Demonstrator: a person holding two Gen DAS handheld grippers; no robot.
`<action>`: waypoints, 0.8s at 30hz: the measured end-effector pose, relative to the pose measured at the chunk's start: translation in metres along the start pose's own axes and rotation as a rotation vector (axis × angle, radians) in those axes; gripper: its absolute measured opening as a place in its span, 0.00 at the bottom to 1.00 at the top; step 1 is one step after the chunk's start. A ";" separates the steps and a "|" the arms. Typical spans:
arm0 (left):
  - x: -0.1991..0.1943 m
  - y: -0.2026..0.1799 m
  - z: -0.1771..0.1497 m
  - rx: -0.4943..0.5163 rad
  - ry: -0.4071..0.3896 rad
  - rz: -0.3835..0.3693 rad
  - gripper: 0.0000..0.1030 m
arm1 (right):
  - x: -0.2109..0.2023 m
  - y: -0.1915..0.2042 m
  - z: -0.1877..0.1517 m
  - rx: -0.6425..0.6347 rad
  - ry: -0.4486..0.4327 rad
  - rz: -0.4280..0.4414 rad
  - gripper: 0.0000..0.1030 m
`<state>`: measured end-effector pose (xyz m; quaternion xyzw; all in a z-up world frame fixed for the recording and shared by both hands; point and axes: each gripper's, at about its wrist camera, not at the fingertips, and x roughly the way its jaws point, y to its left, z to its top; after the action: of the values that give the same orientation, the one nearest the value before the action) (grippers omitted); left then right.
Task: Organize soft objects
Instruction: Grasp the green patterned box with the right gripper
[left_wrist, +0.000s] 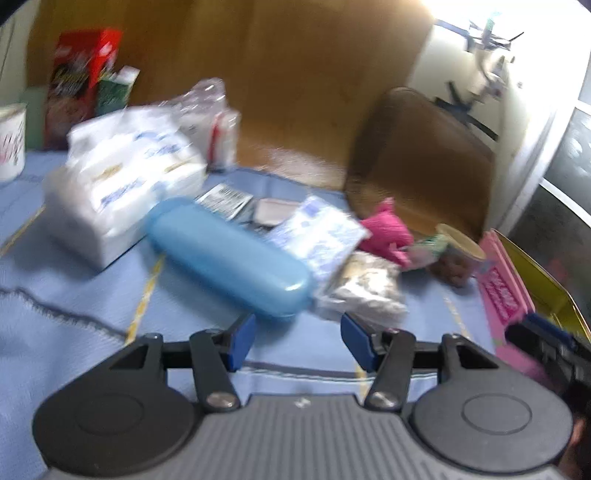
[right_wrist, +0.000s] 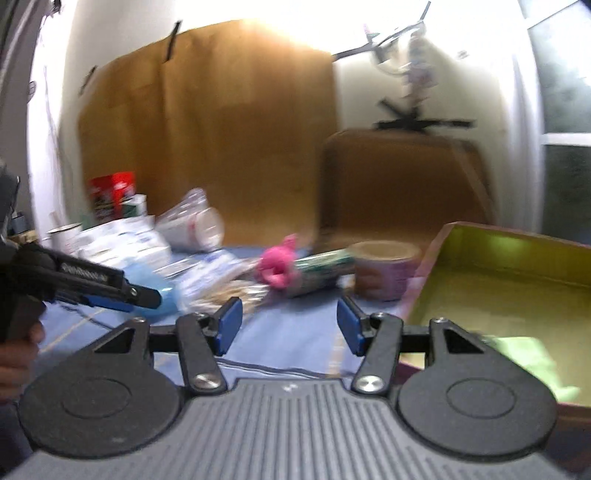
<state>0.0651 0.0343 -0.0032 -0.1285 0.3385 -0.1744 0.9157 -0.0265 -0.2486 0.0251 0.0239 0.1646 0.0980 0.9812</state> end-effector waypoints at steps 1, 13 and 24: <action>0.001 0.005 -0.004 -0.011 0.002 -0.005 0.51 | 0.010 0.003 0.005 0.000 0.007 0.003 0.57; -0.006 0.004 -0.017 0.025 -0.080 -0.101 0.53 | 0.137 -0.034 0.053 0.327 0.183 -0.173 0.57; -0.008 0.009 -0.016 0.003 -0.071 -0.168 0.53 | 0.077 -0.047 0.034 0.473 0.175 -0.080 0.25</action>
<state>0.0505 0.0437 -0.0139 -0.1614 0.2934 -0.2465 0.9094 0.0643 -0.2798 0.0294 0.2379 0.2679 0.0197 0.9334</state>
